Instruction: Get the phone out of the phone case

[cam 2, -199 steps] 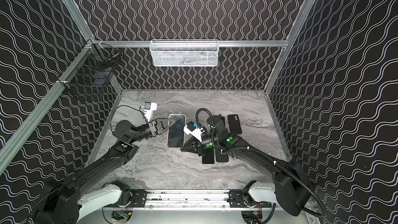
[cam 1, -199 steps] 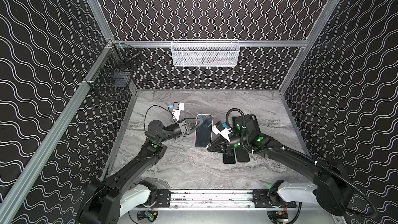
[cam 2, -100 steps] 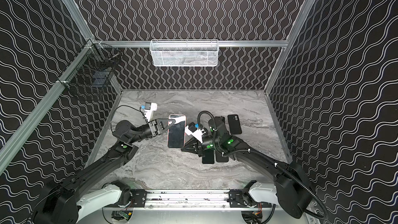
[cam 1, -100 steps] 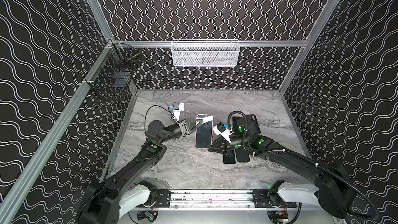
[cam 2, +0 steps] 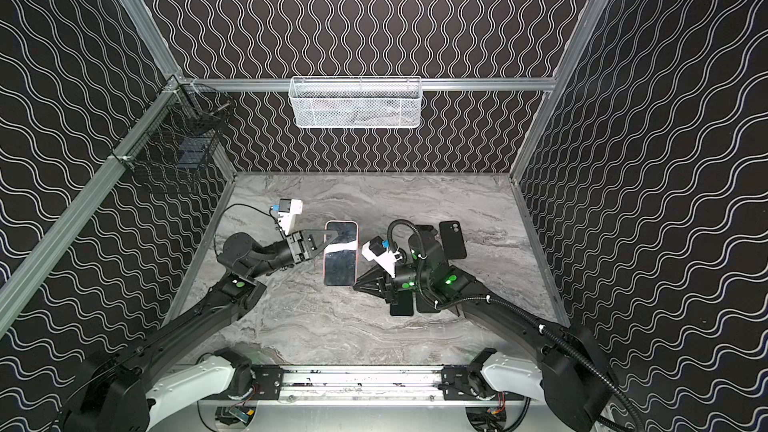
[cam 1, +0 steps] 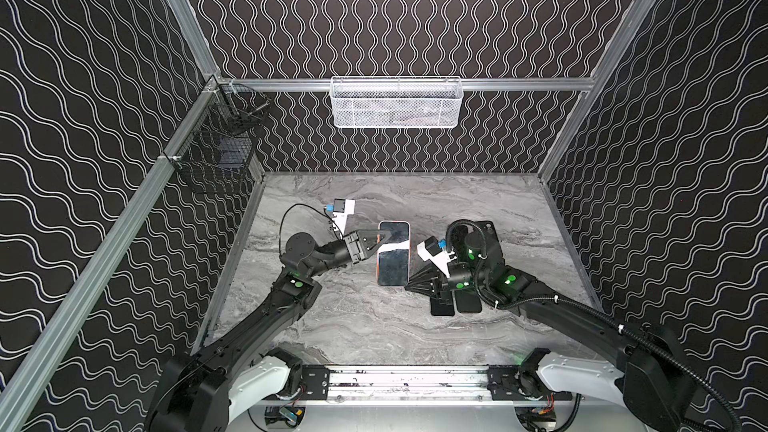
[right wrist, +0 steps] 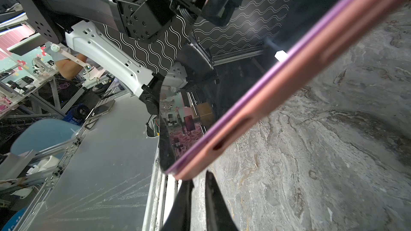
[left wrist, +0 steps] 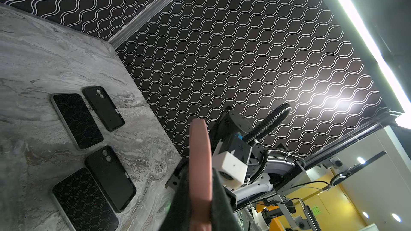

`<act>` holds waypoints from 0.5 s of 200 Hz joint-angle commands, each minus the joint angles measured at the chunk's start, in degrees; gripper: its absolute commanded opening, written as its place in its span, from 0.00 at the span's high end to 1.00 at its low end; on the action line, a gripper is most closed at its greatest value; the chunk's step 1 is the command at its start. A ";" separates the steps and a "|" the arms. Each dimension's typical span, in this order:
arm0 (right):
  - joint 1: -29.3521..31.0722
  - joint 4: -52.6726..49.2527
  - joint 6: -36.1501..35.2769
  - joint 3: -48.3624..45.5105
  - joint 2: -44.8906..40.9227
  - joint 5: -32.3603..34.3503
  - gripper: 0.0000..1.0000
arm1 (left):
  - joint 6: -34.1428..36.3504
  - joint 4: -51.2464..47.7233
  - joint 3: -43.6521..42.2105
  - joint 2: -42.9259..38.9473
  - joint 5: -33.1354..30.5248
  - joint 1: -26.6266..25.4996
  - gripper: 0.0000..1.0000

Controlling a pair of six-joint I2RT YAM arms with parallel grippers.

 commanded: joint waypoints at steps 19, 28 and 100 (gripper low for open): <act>-0.02 4.11 3.50 -2.27 -1.63 -2.19 0.72 | 3.41 -6.08 1.57 -3.94 -5.70 0.00 1.00; -0.02 5.15 4.48 -3.16 -2.27 -2.32 0.71 | 4.25 -8.06 2.07 -5.09 -7.23 0.01 1.00; 0.07 25.54 24.48 -11.67 -6.60 -0.31 0.51 | -4.41 -2.25 -3.86 -9.07 -15.83 -0.03 1.00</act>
